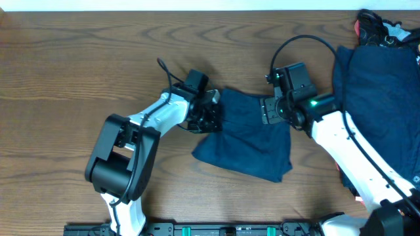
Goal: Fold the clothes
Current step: 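Drag the folded pants to the upper left with the left gripper and release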
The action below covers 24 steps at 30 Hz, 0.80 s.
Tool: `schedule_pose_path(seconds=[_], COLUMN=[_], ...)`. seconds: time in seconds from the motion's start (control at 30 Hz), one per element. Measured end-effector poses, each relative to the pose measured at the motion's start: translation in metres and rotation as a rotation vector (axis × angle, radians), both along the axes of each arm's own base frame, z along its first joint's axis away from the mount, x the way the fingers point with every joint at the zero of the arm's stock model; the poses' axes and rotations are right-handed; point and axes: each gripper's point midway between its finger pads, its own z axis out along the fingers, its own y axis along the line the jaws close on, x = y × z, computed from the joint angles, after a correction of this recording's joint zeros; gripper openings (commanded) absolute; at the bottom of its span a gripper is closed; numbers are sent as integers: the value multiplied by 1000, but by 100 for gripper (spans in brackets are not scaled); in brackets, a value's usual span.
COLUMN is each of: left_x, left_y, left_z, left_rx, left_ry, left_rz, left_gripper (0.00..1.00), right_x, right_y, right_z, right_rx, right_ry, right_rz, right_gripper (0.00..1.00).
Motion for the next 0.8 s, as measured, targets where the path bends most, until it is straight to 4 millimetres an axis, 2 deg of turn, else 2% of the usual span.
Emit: schedule_pose_path(seconds=[0.03,0.13,0.27,0.4,0.47,0.53,0.6,0.63,0.67,0.73,0.77,0.8], left_x=[4,27,73,104,109,105,96,90,86,75,68,62], left_y=[10,57,152,253,300,343,374,389,400,423,432,440], left_z=[0,2,20,48,59,63,63,63,63,63,62,61], left_rx=[21,104,194,241,263,283,299,304,305,307,306,305], left_ry=[-2,-27,-108,-212,-253,-265,-258,-248,-242,-221,-206,-189], left_rz=[25,145,392,647,761,869,955,1005,1041,1127,1167,1202], left_gripper=[6,6,6,6,6,6,8,15,34,92,98,98], right_x=[-2,-8,-12,-14,-16,-17,-18,-19,-19,-20,-20,-20], right_y=[-3,-14,-27,-42,-47,-50,-52,-53,-53,-53,-53,-53], right_z=[1,4,8,12,14,17,19,19,20,19,19,19], right_rx=[-2,-12,-15,-11,-13,-12,-11,-11,-11,-12,-12,-12], right_ry=[3,22,32,37,36,33,29,30,30,34,35,35], right_rz=[-7,-30,-67,-115,-130,-138,-143,-146,-147,-147,-147,-147], right_gripper=[70,70,70,70,70,71,71,71,71,71,71,72])
